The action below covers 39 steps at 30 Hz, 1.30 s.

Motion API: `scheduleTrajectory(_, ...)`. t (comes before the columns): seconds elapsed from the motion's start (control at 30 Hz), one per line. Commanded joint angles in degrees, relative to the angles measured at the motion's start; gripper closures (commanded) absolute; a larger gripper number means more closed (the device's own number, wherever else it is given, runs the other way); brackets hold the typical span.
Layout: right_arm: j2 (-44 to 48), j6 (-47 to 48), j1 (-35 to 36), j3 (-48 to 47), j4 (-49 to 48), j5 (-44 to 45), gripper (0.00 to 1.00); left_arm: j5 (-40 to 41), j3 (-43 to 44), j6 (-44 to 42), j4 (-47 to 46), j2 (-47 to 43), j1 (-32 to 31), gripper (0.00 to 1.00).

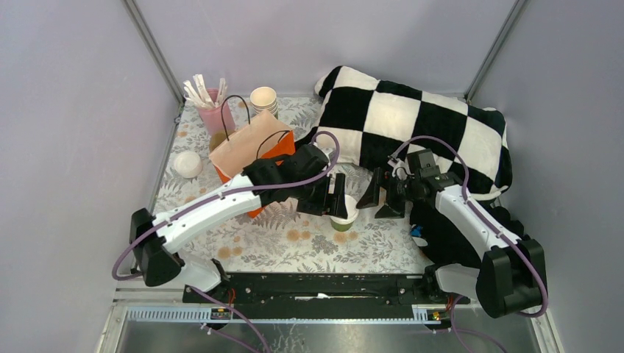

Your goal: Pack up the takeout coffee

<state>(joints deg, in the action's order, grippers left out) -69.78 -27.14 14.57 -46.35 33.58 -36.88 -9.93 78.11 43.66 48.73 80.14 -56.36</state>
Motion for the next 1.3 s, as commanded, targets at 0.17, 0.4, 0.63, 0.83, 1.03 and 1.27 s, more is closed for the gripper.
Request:
scheduleTrajectory(0.17,-4.0,-4.4,-0.2,5.1,-18.3,-15.6,0.16,-6.5,-7.9,8.9,-11.3,1.1,7.2,0.36)
scheduleTrajectory(0.4,-8.1,-0.5,-0.2,4.1,-16.5,-17.3,0.20,-8.0,-13.9,12.4,-18.8,1.4,9.9,0.34)
scheduleTrajectory(0.63,-11.0,1.0,-0.2,3.0,-16.4,-19.2,0.22,-7.1,-15.4,13.1,-21.9,1.9,11.4,0.25)
scheduleTrajectory(0.83,-12.7,1.5,-0.2,3.3,-16.7,-20.4,0.24,-7.6,-17.5,13.1,-23.4,3.3,11.4,0.33)
scheduleTrajectory(1.03,-12.8,0.6,-0.2,5.4,-17.8,-18.8,0.26,-7.7,-22.3,12.6,-23.9,2.6,11.4,0.41)
scheduleTrajectory(1.27,-11.3,-2.0,-0.2,5.5,-18.8,-17.8,0.27,-6.9,-25.2,12.7,-25.2,1.7,11.4,0.44)
